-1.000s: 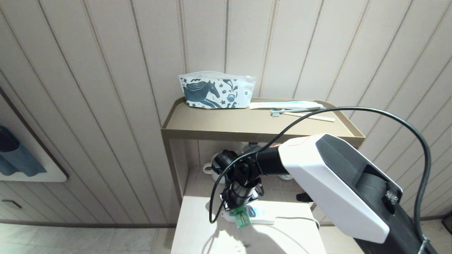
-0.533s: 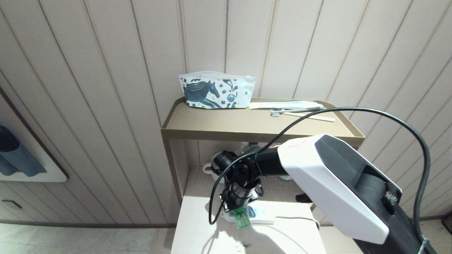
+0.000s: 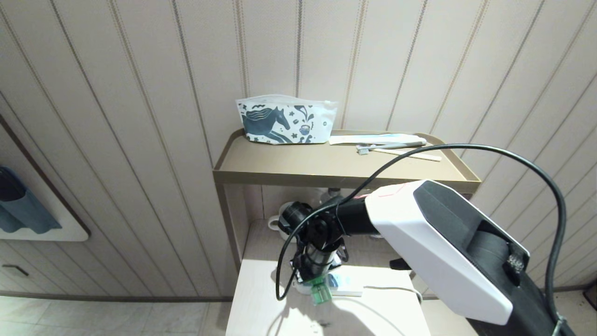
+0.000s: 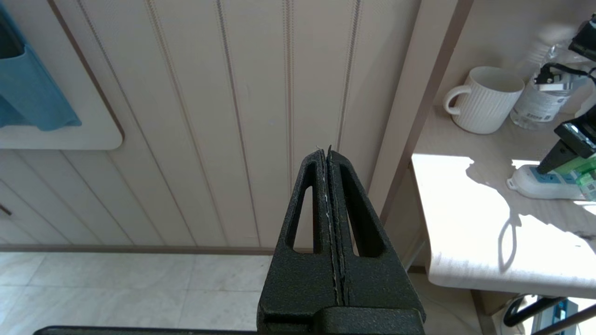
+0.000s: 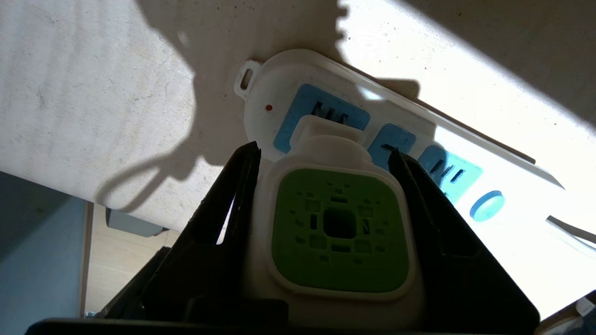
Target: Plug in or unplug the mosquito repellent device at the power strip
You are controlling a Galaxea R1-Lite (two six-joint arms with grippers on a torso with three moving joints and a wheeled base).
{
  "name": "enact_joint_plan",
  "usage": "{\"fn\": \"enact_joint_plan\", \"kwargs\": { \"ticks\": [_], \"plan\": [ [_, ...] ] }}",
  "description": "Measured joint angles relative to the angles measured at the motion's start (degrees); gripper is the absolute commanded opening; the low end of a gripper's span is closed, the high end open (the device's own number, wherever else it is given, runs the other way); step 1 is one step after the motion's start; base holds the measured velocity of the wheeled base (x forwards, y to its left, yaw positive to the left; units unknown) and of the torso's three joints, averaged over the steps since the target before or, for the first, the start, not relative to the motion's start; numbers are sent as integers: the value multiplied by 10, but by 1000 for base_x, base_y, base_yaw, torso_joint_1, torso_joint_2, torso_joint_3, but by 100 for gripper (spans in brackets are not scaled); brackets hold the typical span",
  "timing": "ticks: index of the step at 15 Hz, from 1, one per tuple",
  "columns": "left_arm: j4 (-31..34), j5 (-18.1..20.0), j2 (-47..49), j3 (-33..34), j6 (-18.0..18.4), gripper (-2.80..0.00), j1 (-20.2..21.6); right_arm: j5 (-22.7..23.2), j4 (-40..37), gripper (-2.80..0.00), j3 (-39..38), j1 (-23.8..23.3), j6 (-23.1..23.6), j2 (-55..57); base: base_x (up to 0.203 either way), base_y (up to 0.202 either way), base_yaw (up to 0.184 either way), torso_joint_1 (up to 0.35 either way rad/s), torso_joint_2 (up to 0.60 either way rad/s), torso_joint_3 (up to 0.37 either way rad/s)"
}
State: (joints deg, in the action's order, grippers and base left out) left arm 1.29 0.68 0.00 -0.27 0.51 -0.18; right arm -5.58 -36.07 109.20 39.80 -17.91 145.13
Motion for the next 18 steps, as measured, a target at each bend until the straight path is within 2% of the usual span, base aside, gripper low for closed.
{"fn": "enact_joint_plan", "kwargs": {
  "ticks": [13, 18],
  "plan": [
    [0, 0, 0, 0, 0, -280, 0, -3, -8, -280, 26, -2, 5, 4, 0, 0, 0, 0, 0, 0],
    [0, 0, 0, 0, 0, -280, 0, -3, -41, -280, 29, -4, 4, 6, 0, 0, 0, 0, 0, 0]
  ]
}}
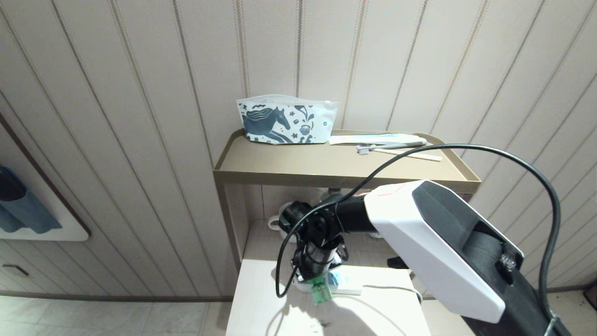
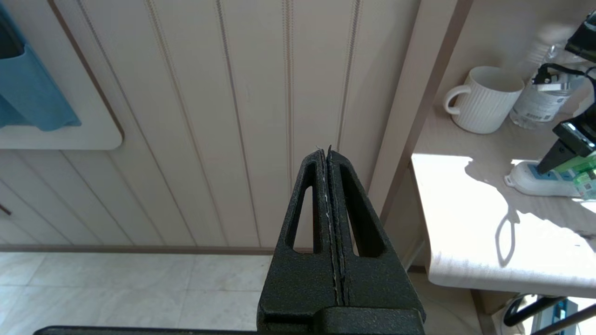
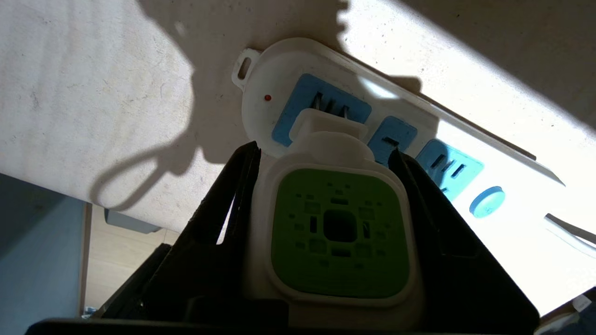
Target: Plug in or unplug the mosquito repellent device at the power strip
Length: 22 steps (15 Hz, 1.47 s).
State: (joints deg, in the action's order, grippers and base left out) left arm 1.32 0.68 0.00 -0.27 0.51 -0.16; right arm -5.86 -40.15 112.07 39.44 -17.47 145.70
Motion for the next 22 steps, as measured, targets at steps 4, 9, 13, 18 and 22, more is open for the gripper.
{"fn": "enact_joint_plan", "kwargs": {
  "ticks": [4, 9, 13, 18, 22],
  "plan": [
    [0, 0, 0, 0, 0, -280, 0, 4, -37, -280, -1, 0, 0, -2, 0, 0, 0, 0, 0, 0],
    [0, 0, 0, 0, 0, -280, 0, 13, -87, -280, -1, 6, -1, -14, 0, 0, 0, 0, 0, 0],
    [0, 1, 0, 0, 0, -280, 0, 24, -113, -280, -1, 6, -1, -17, 0, 0, 0, 0, 0, 0],
    [0, 0, 0, 0, 0, -280, 0, 24, -93, -280, -1, 2, -3, -13, 0, 0, 0, 0, 0, 0],
    [0, 1, 0, 0, 0, -280, 0, 23, -77, -280, -1, 3, -5, -17, 0, 0, 0, 0, 0, 0]
  ]
}}
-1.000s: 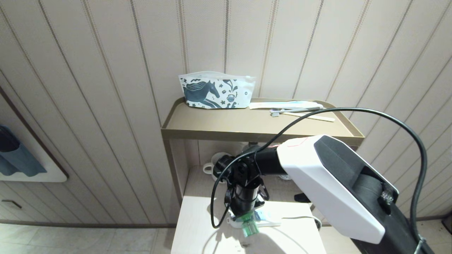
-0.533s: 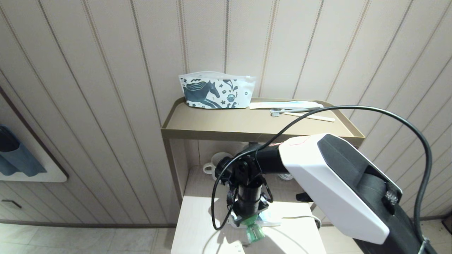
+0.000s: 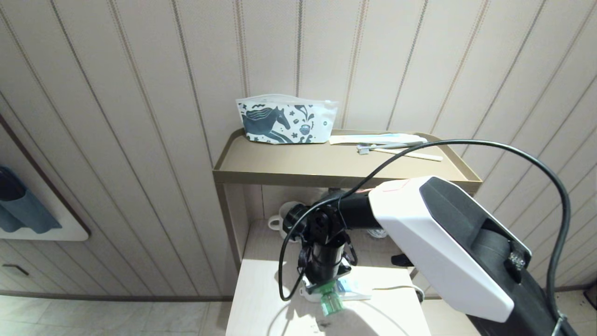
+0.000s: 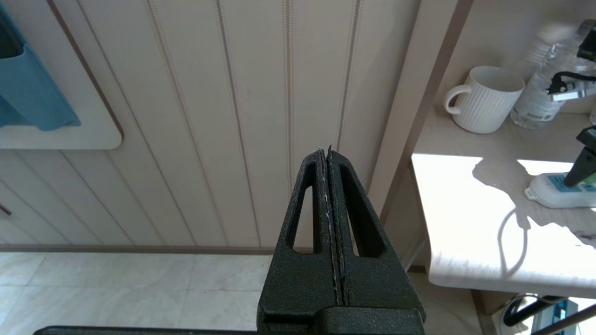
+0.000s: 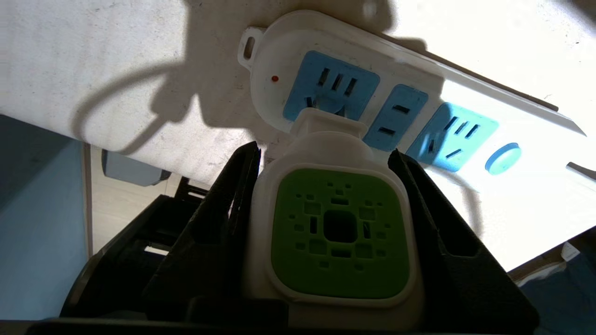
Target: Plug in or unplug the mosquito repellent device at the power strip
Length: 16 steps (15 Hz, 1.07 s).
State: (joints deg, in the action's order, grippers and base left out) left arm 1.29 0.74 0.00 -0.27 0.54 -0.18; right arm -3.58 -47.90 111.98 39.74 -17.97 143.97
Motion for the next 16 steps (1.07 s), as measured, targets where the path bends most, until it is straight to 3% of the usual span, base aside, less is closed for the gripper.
{"fn": "enact_joint_plan", "kwargs": {
  "ticks": [16],
  "plan": [
    [0, 0, 0, 0, 0, -280, 0, -2, 27, -280, 0, -3, 0, 5, 0, 0, 0, 0, 0, 0]
  ]
}}
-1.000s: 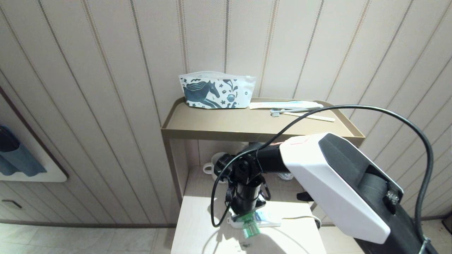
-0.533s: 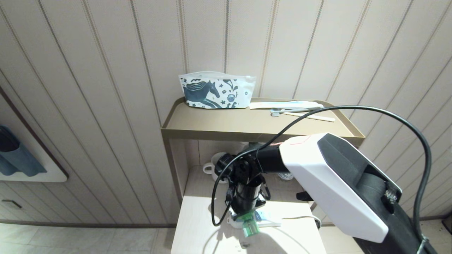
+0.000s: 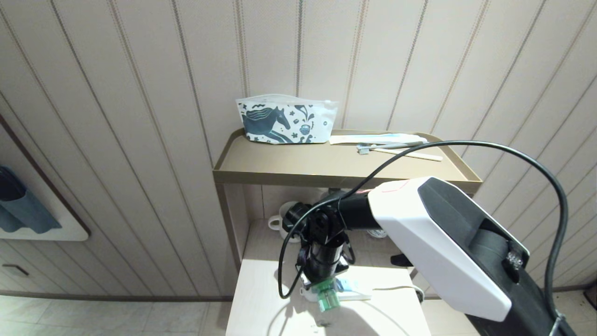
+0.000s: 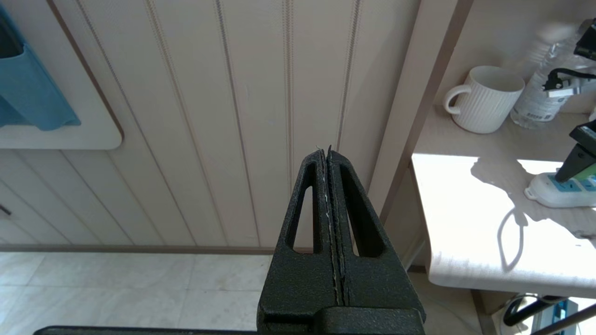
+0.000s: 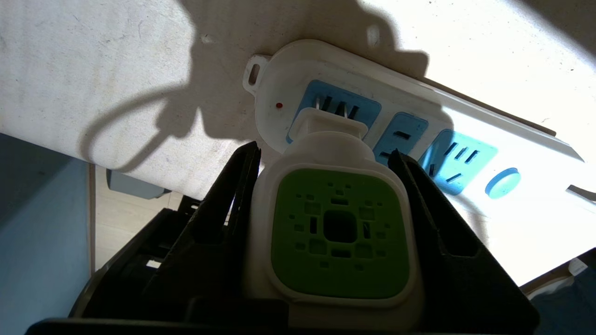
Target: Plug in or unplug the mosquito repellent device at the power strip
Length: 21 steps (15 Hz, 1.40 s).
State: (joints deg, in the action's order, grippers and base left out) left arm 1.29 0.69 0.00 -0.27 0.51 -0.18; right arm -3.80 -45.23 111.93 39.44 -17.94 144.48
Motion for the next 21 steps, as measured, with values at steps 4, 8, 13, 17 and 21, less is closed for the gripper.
{"fn": "enact_joint_plan", "kwargs": {
  "ticks": [4, 8, 13, 17, 21],
  "plan": [
    [0, 0, 0, 0, 0, -280, 0, -1, -2, -280, -1, 0, 0, -1, 0, 0, 0, 0, 0, 0],
    [0, 0, 0, 0, 0, -280, 0, -2, -3, -280, -4, -3, 0, -6, 0, 0, 0, 0, 0, 0],
    [0, 0, 0, 0, 0, -280, 0, -2, -3, -280, -5, -4, 0, -6, 0, 0, 0, 0, 0, 0],
    [0, 1, 0, 0, 0, -280, 0, -1, -2, -280, -6, -3, 0, -2, 0, 0, 0, 0, 0, 0],
    [0, 1, 0, 0, 0, -280, 0, -2, -1, -280, -6, -3, 0, 0, 0, 0, 0, 0, 0, 0]
  ]
}}
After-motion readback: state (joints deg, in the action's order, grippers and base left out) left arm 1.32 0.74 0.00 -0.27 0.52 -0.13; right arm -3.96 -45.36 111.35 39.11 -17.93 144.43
